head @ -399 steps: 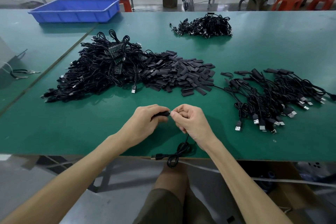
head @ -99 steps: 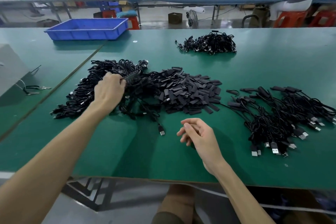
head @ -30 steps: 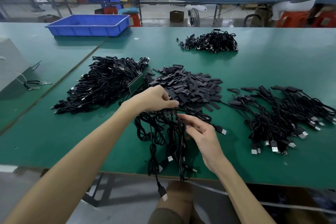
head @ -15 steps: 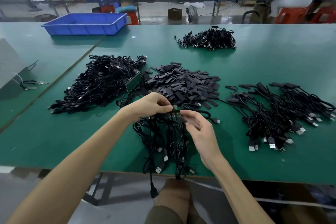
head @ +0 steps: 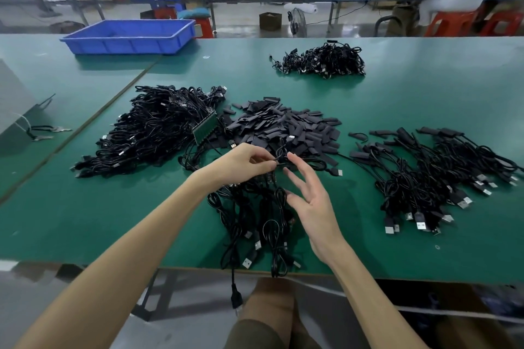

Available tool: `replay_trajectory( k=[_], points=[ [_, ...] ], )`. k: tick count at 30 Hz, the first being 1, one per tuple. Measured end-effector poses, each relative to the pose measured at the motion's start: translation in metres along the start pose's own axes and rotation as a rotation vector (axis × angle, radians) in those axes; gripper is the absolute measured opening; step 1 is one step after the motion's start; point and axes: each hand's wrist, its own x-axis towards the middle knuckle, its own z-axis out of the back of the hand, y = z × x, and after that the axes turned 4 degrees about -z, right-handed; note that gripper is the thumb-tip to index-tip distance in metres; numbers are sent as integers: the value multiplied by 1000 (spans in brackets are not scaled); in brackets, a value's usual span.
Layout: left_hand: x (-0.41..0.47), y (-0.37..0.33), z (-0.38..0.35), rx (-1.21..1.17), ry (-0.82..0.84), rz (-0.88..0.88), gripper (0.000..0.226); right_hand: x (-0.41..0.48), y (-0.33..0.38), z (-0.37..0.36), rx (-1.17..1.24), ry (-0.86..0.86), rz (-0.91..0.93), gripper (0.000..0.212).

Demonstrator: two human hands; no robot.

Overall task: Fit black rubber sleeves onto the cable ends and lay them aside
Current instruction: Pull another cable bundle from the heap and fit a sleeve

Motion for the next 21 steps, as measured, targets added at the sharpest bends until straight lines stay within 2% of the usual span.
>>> replay_trajectory(
  k=[3,7,14,16,19,21],
  points=[
    [4,0,-7,-69,-30,-13,15,0,-2,1,-4,-20,-22,83],
    [-2,12,-11,-297,-111,27,19,1,-5,1,-33,-46,-52,76],
    [-18,25,-2,-464,-222,-85,25,4,-10,0,-34,-49,-46,76],
    [-22,25,1,-400,-161,-139,28,4,-11,0,-13,-55,-49,75],
    [-27,22,2,-182,-27,-218,34,6,-13,0,15,-55,-54,73],
    [-29,21,3,-145,16,-214,37,4,-10,2,13,-34,-17,78]
  ],
)
